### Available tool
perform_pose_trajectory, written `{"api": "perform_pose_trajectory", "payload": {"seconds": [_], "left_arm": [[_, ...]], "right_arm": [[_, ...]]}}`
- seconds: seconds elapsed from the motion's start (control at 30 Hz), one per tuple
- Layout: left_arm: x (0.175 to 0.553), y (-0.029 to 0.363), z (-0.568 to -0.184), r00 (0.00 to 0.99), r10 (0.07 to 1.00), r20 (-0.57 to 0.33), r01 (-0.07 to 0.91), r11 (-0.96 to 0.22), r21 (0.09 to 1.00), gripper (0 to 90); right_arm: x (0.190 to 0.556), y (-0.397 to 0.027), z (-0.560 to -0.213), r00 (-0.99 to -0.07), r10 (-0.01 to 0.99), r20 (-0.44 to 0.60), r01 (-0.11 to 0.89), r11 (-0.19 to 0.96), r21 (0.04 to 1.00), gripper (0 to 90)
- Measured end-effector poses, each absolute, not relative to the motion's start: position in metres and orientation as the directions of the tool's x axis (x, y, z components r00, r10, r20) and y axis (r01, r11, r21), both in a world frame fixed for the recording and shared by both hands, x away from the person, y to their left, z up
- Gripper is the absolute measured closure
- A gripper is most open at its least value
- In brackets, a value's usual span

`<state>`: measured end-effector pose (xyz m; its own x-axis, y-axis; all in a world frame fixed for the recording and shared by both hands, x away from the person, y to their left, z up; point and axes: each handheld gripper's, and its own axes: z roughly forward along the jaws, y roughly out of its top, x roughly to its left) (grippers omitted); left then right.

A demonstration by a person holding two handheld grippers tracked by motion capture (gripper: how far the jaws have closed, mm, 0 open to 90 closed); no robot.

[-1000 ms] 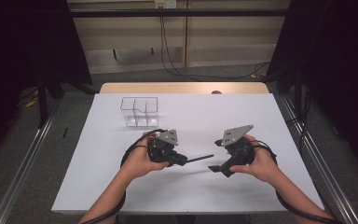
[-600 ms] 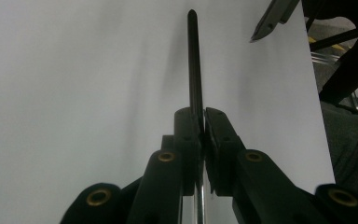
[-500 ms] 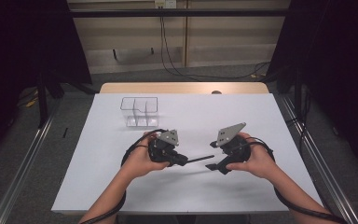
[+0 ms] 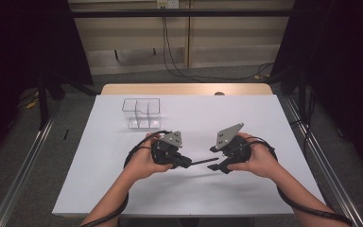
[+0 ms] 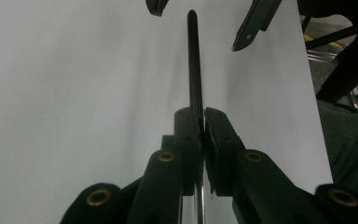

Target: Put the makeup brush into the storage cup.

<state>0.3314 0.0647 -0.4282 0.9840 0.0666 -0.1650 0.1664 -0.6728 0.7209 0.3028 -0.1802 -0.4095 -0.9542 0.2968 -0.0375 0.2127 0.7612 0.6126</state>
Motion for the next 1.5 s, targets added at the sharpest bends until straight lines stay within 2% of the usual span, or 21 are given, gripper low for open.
{"api": "perform_pose_trajectory", "payload": {"seconds": [0.13, 0.2, 0.27, 0.4, 0.67, 0.8, 1.0, 1.27, 1.5], "left_arm": [[0.331, 0.064, -0.428, 0.984, 0.064, -0.166, 0.165, -0.674, 0.72, 84.2], [0.331, 0.064, -0.427, 0.984, 0.059, -0.165, 0.161, -0.675, 0.72, 84.2], [0.331, 0.064, -0.427, 0.984, 0.056, -0.168, 0.161, -0.672, 0.723, 84.2], [0.331, 0.063, -0.426, 0.985, 0.052, -0.165, 0.156, -0.679, 0.717, 84.2], [0.332, 0.063, -0.428, 0.984, 0.049, -0.173, 0.16, -0.678, 0.718, 84.2], [0.332, 0.062, -0.43, 0.982, 0.051, -0.182, 0.168, -0.673, 0.72, 84.1], [0.333, 0.062, -0.429, 0.982, 0.042, -0.186, 0.166, -0.671, 0.723, 84.1], [0.335, 0.064, -0.425, 0.978, 0.044, -0.205, 0.188, -0.619, 0.763, 83.7], [0.335, 0.064, -0.426, 0.979, 0.043, -0.2, 0.184, -0.616, 0.766, 83.9]], "right_arm": [[0.305, -0.179, -0.409, -0.953, 0.3, -0.033, 0.218, 0.758, 0.615, 43.4], [0.305, -0.178, -0.409, -0.956, 0.294, -0.022, 0.219, 0.759, 0.613, 50.0], [0.306, -0.178, -0.408, -0.955, 0.296, -0.008, 0.233, 0.767, 0.598, 52.3], [0.307, -0.176, -0.409, -0.96, 0.279, -0.016, 0.216, 0.78, 0.588, 55.0], [0.306, -0.169, -0.413, -0.972, 0.232, -0.024, 0.177, 0.803, 0.569, 66.1], [0.305, -0.165, -0.415, -0.977, 0.208, -0.037, 0.152, 0.815, 0.559, 67.6], [0.304, -0.163, -0.416, -0.98, 0.189, -0.055, 0.13, 0.83, 0.543, 78.1], [0.301, -0.165, -0.423, -0.985, 0.167, -0.042, 0.118, 0.835, 0.537, 83.8], [0.299, -0.163, -0.429, -0.983, 0.183, -0.018, 0.145, 0.832, 0.535, 84.5]]}}
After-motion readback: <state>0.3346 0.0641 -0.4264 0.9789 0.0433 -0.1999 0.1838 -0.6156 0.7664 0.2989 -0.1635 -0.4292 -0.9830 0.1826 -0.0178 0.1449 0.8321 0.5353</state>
